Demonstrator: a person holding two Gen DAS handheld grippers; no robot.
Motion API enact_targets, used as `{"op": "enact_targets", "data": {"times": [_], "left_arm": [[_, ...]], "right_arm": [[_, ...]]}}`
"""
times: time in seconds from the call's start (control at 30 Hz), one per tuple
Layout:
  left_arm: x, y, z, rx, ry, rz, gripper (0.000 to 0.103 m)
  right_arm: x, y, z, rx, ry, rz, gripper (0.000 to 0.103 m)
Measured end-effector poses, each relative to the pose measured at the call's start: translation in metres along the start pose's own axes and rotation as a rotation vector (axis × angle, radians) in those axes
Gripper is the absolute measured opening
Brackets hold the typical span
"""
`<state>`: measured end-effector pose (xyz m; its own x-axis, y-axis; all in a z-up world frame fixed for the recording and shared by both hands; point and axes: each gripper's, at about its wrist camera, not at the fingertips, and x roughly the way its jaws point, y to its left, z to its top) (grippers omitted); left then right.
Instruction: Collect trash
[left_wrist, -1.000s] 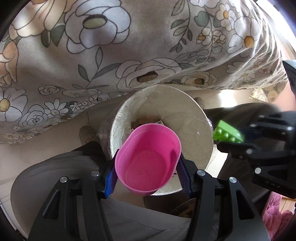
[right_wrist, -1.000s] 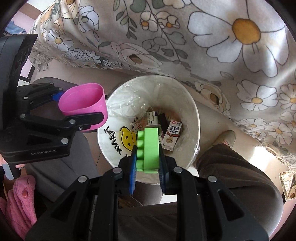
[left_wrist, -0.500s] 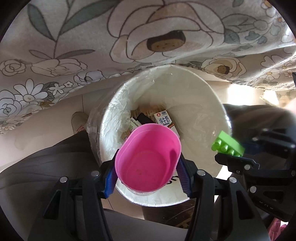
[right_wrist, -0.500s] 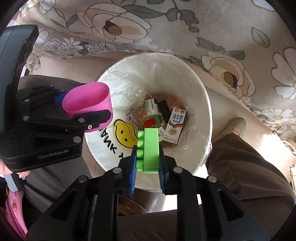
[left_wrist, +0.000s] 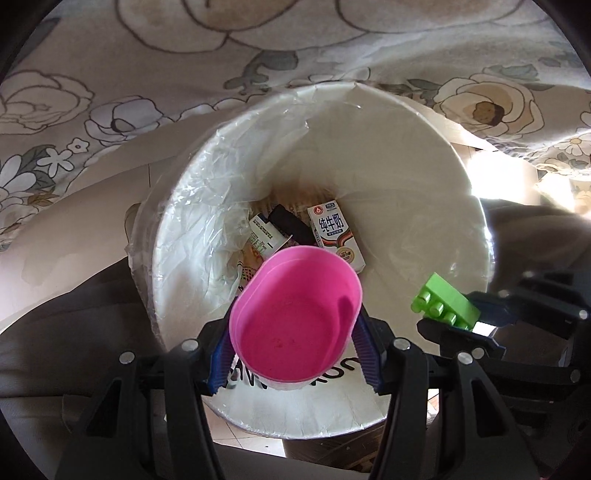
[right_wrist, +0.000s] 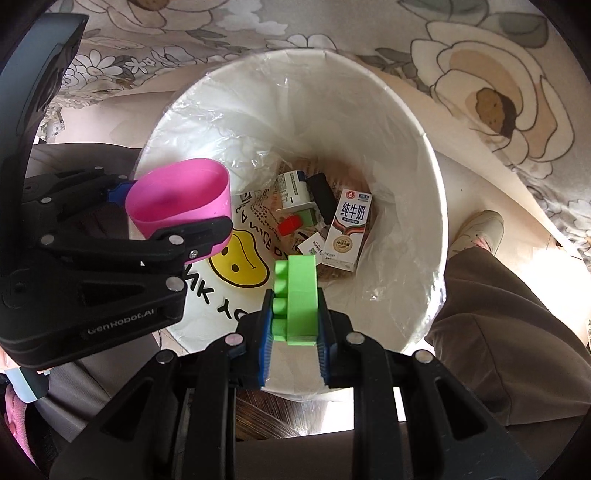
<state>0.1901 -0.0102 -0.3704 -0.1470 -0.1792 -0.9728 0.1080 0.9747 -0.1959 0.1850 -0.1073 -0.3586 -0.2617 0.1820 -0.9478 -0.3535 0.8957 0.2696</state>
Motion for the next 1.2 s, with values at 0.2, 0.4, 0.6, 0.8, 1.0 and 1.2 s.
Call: {"op": "enact_targets", "data": {"times": [0.2,0.4,0.6,0.8,1.0,1.2], "left_arm": [[0.016,0.007,0.006,-0.027,0.046,-0.022,0.058],[0.029,0.012,0.011,-0.062,0.070,-0.034,0.059],[0.031,0.010,0.012,-0.064,0.083,-0.037,0.059],[0.032,0.012,0.013,-0.079,0.087,-0.024,0.072],[0.030,0.015,0.012,-0.084,0.086,-0.035,0.072],[0.027,0.016,0.011,-0.089,0.080,-0.041,0.072]], "right_arm": [[0.019,-0.002,0.007,-0.010,0.034,-0.028,0.022],[0.037,-0.005,0.010,-0.011,0.080,-0.030,0.022],[0.050,-0.002,0.012,-0.031,0.109,-0.037,0.022],[0.053,-0.003,0.013,-0.029,0.109,-0.063,0.047],[0.049,0.000,0.013,-0.036,0.088,-0.063,0.048],[0.046,-0.003,0.011,-0.031,0.077,-0.062,0.048]]}}
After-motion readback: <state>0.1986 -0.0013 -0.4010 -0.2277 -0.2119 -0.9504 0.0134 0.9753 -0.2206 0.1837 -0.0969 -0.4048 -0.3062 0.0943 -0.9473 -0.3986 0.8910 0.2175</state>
